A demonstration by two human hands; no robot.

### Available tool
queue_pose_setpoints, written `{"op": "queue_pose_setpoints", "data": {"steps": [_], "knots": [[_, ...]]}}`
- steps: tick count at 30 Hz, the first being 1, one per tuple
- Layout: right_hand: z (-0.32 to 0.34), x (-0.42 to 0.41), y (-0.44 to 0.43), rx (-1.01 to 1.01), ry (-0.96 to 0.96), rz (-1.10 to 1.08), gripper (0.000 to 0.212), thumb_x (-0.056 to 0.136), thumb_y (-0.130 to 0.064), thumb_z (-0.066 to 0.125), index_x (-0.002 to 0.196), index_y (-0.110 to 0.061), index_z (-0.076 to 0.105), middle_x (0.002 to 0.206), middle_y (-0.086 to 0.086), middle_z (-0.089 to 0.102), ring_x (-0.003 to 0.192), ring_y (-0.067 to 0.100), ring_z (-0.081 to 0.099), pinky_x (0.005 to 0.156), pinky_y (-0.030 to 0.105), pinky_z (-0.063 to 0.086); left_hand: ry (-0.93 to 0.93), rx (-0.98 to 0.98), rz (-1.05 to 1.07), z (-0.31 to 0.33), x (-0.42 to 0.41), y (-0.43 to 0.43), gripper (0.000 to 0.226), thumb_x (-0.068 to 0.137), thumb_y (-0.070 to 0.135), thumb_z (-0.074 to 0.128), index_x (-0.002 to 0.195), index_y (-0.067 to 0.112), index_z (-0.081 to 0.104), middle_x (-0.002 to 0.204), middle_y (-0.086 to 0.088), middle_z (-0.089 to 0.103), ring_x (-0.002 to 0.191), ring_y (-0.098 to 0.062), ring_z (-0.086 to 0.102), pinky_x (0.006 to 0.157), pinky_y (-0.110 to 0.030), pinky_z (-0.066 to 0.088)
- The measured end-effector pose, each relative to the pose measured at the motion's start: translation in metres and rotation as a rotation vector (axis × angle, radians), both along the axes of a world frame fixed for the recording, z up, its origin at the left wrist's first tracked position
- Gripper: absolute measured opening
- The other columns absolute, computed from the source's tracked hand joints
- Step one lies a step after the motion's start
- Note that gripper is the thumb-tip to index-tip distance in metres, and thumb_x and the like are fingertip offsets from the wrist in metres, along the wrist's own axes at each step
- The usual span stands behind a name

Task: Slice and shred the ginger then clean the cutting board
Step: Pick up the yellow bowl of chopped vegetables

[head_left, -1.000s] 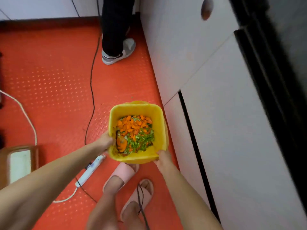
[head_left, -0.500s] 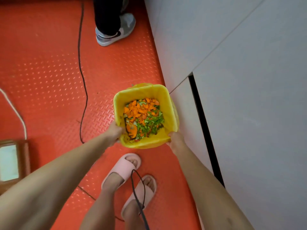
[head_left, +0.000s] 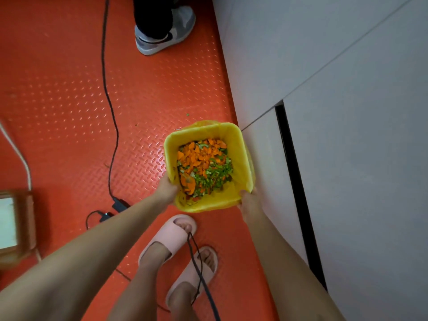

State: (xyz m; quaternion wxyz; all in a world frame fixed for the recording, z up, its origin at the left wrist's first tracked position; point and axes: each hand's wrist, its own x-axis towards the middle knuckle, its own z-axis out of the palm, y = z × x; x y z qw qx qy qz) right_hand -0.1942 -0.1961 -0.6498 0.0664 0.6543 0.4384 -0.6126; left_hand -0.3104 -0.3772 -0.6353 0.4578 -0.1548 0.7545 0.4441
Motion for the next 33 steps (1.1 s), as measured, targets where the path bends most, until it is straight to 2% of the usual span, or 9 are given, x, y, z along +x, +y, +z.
{"op": "queue_pose_setpoints", "data": {"steps": [4, 9, 13, 15, 18, 22, 25, 28, 33], "knots": [[0.009, -0.001, 0.003, 0.035, -0.074, 0.106, 0.031, 0.096, -0.008, 0.048, 0.127, -0.011, 0.048, 0.116, 0.011, 0.059, 0.103, 0.029, 0.058, 0.091, 0.048, 0.048, -0.023, -0.054, -0.006, 0.001, 0.003, 0.002, 0.043, 0.088, 0.002, 0.059, 0.128, 0.008, 0.044, 0.12, -0.022, 0.057, 0.112, -0.04, 0.056, 0.087, -0.048, 0.049], [0.066, -0.017, 0.0, 0.195, -0.281, 0.241, 0.044, 0.086, -0.011, 0.057, 0.128, -0.002, 0.048, 0.114, 0.011, 0.056, 0.098, 0.03, 0.058, 0.074, 0.034, 0.048, -0.031, -0.349, -0.31, 0.035, -0.002, -0.004, 0.079, 0.096, 0.024, 0.056, 0.148, -0.003, 0.005, 0.151, -0.027, 0.024, 0.135, -0.041, 0.032, 0.106, -0.044, 0.035], [0.152, -0.041, -0.029, 0.303, -0.161, 0.387, 0.038, 0.09, -0.007, 0.046, 0.127, -0.009, 0.056, 0.129, 0.01, 0.056, 0.111, 0.027, 0.056, 0.075, 0.023, 0.041, 0.203, -0.25, -0.79, 0.123, -0.014, -0.02, 0.049, 0.096, 0.01, 0.045, 0.144, 0.003, 0.034, 0.146, -0.022, 0.037, 0.131, -0.034, 0.041, 0.102, -0.036, 0.036], [0.208, -0.052, -0.043, 0.337, -0.068, 0.468, 0.034, 0.093, -0.008, 0.043, 0.121, -0.011, 0.061, 0.126, 0.005, 0.06, 0.106, 0.02, 0.057, 0.068, 0.019, 0.039, 0.332, -0.144, -0.919, 0.181, -0.025, -0.024, 0.041, 0.095, 0.005, 0.043, 0.135, 0.008, 0.049, 0.136, -0.014, 0.053, 0.12, -0.029, 0.053, 0.094, -0.033, 0.043], [0.298, -0.064, -0.055, 0.356, 0.053, 0.59, 0.027, 0.095, -0.012, 0.045, 0.113, -0.01, 0.065, 0.118, 0.006, 0.064, 0.108, 0.021, 0.058, 0.079, 0.024, 0.04, 0.53, -0.068, -1.071, 0.273, -0.04, -0.023, 0.038, 0.093, 0.004, 0.041, 0.124, 0.015, 0.061, 0.123, -0.006, 0.064, 0.108, -0.026, 0.061, 0.087, -0.035, 0.049], [0.418, -0.064, -0.07, 0.32, 0.18, 0.773, 0.025, 0.095, -0.016, 0.047, 0.103, -0.003, 0.066, 0.105, 0.014, 0.068, 0.096, 0.026, 0.061, 0.085, 0.035, 0.048, 0.743, -0.057, -1.126, 0.391, -0.038, -0.011, 0.028, 0.092, 0.004, 0.044, 0.11, 0.007, 0.065, 0.11, -0.01, 0.066, 0.101, -0.03, 0.06, 0.077, -0.038, 0.048], [0.501, -0.038, -0.075, 0.383, 0.188, 0.699, 0.022, 0.096, -0.02, 0.047, 0.106, -0.01, 0.063, 0.103, 0.008, 0.067, 0.093, 0.021, 0.059, 0.08, 0.03, 0.045, 0.775, -0.05, -1.237, 0.472, -0.018, 0.014, 0.018, 0.091, 0.006, 0.044, 0.097, 0.003, 0.061, 0.098, -0.014, 0.063, 0.093, -0.031, 0.057, 0.065, -0.033, 0.034], [0.568, 0.004, -0.059, 0.467, 0.175, 0.693, 0.016, 0.095, -0.023, 0.048, 0.098, -0.019, 0.062, 0.098, 0.005, 0.066, 0.092, 0.021, 0.059, 0.079, 0.032, 0.046, 0.825, 0.035, -1.332, 0.544, 0.003, 0.043, 0.022, 0.089, 0.014, 0.05, 0.107, 0.014, 0.062, 0.107, -0.007, 0.063, 0.102, -0.027, 0.058, 0.071, -0.032, 0.04], [0.662, 0.096, -0.012, 0.526, 0.174, 0.529, 0.011, 0.094, -0.019, 0.053, 0.086, -0.024, 0.057, 0.072, -0.009, 0.055, 0.067, 0.004, 0.05, 0.059, 0.016, 0.036, 0.854, 0.358, -1.459, 0.642, 0.055, 0.096, 0.027, 0.089, 0.009, 0.052, 0.113, 0.013, 0.064, 0.11, -0.003, 0.065, 0.101, -0.02, 0.059, 0.075, -0.022, 0.037]]}}
